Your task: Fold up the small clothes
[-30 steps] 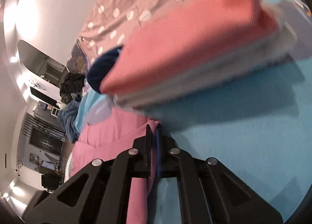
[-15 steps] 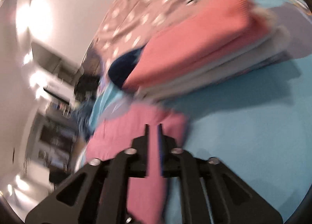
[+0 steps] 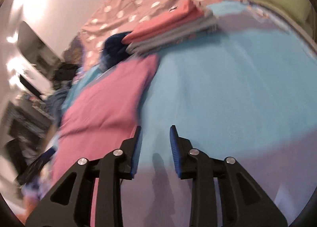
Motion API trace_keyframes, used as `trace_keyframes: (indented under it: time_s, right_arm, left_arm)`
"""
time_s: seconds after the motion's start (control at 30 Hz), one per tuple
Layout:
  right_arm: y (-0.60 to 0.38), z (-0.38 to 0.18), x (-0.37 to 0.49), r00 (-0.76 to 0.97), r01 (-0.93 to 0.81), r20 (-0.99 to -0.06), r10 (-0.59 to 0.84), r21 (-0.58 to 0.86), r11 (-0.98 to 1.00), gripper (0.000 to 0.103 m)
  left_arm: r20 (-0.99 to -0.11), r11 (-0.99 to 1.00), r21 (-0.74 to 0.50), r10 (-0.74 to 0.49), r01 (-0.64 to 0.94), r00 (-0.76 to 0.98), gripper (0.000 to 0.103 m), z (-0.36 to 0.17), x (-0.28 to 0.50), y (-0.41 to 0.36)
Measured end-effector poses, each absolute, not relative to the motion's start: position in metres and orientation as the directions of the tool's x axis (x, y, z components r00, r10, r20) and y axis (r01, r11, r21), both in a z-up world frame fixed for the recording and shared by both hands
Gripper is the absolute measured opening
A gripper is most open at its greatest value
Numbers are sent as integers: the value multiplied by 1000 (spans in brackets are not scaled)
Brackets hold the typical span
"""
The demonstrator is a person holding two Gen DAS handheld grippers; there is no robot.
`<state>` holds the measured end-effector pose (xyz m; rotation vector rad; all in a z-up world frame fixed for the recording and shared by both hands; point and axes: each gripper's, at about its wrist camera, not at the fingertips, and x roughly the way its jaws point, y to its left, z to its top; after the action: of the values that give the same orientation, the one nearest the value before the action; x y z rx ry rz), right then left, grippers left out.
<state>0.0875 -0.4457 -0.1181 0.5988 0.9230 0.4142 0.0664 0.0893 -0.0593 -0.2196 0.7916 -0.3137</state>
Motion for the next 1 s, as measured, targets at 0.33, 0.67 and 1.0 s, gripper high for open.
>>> trace_keyframes:
  time_s: [0.33,0.67,1.0]
  right_arm:
    - [-412,-122,0,464,-106,-578,671,716,690,32]
    - [-395,-124,-88,426,-159,-572,701,716,680,36]
    - [-398,-127,-130,362,-208,-531,766,755,622,41]
  left_arm:
    - [-692,911,-409,-350,56,632,66,-86,-48,191]
    - [-687,884,-445,-438,142,579,66,-112,-110,169]
    - [-623,838,-515,-510,179,593,66,-114,-149,179]
